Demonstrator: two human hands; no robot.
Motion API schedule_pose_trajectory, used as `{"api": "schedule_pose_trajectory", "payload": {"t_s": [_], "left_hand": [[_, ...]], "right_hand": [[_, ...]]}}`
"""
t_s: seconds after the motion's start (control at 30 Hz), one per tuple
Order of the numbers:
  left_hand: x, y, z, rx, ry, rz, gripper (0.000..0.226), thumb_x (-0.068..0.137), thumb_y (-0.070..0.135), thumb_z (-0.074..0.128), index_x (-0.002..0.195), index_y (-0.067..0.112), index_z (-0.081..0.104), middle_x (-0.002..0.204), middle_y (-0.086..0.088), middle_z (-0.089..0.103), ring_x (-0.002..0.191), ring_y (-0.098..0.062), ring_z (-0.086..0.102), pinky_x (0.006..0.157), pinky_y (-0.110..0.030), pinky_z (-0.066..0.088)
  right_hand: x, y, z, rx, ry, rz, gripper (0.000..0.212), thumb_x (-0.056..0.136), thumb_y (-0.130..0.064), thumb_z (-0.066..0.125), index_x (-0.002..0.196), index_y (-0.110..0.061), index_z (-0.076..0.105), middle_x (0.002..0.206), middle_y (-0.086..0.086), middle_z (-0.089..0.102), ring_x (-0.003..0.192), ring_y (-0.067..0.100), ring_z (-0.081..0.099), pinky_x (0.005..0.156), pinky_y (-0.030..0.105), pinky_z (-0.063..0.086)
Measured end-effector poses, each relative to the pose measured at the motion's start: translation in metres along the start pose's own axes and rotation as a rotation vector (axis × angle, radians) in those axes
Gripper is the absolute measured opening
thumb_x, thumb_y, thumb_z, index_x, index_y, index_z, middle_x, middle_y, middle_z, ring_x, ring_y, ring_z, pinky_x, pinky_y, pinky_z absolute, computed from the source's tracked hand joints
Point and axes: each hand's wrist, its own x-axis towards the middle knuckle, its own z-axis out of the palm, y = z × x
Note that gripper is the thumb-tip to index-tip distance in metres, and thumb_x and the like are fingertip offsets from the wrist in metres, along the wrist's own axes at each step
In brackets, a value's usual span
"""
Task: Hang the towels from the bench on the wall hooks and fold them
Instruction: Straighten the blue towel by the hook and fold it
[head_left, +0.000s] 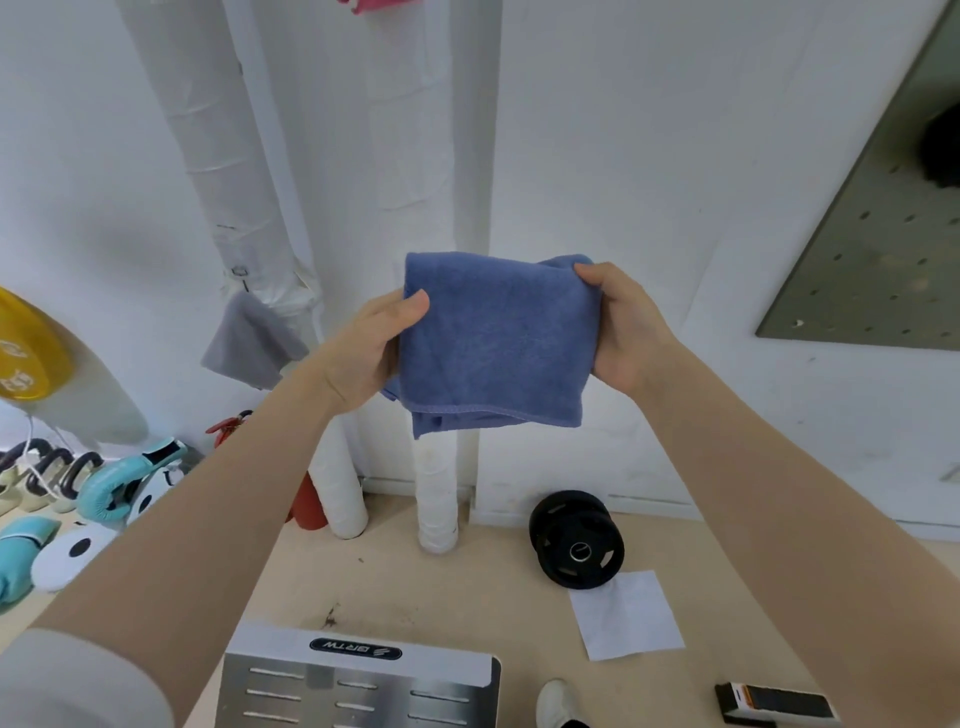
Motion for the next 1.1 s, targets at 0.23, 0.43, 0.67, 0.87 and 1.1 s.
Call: {"api": "schedule_pose_trajectory", "payload": {"t_s": [0.23,0.43,0.67,0.87,1.1], "left_hand": [[0.015,0.011,0.003,0.212,0.018,-0.108,0.048,0.069,0.071,0.040,0.094,0.034,0.057,0.101,0.016,0.062,0.102,-0.003,0.057,0.102,-0.027,0.039],[0.027,0.018,0.011,-0.031,0.303,-0.078,0.058,0.092,0.062,0.020,0.098,0.021,0.059,0.118,0.005,0.062,0.097,-0.006,0.057,0.087,-0.024,0.041],[0.036,0.033,0.009,0.195,0.410,0.070,0.017,0.086,0.037,0.061,0.082,0.022,0.065,0.081,0.000,0.071,0.088,-0.021,0.068,0.078,-0.036,0.053],[0.043,0.061,0.007,0.258,0.368,0.155,0.010,0.088,0.029,0.061,0.081,0.023,0.065,0.082,0.005,0.070,0.082,-0.010,0.067,0.071,-0.025,0.052],[0.049,0.104,-0.024,0.233,0.396,0.253,0.007,0.087,0.022,0.062,0.083,0.021,0.067,0.075,0.011,0.072,0.074,-0.003,0.067,0.066,-0.017,0.051]], "right_hand": [[0.005,-0.013,0.002,0.134,-0.096,-0.070,0.034,0.087,-0.017,0.035,0.078,-0.009,0.067,0.097,0.010,0.067,0.093,0.023,0.063,0.092,0.035,0.048],[0.004,-0.019,-0.014,-0.302,-0.108,-0.109,0.025,0.087,-0.018,0.046,0.089,-0.015,0.071,0.093,0.002,0.069,0.091,0.016,0.064,0.085,0.028,0.049],[0.019,-0.010,-0.010,-0.372,0.032,-0.114,0.026,0.093,-0.035,0.049,0.110,-0.023,0.063,0.112,-0.012,0.065,0.108,0.004,0.058,0.101,0.029,0.039],[0.041,-0.030,0.024,-0.005,0.016,-0.049,0.048,0.095,-0.046,0.041,0.119,-0.010,0.059,0.117,0.004,0.066,0.107,0.016,0.063,0.090,0.029,0.050],[0.063,-0.089,0.060,-0.208,0.141,-0.322,0.008,0.090,-0.018,0.059,0.097,-0.015,0.059,0.095,0.002,0.066,0.088,0.018,0.063,0.077,0.031,0.054]]}}
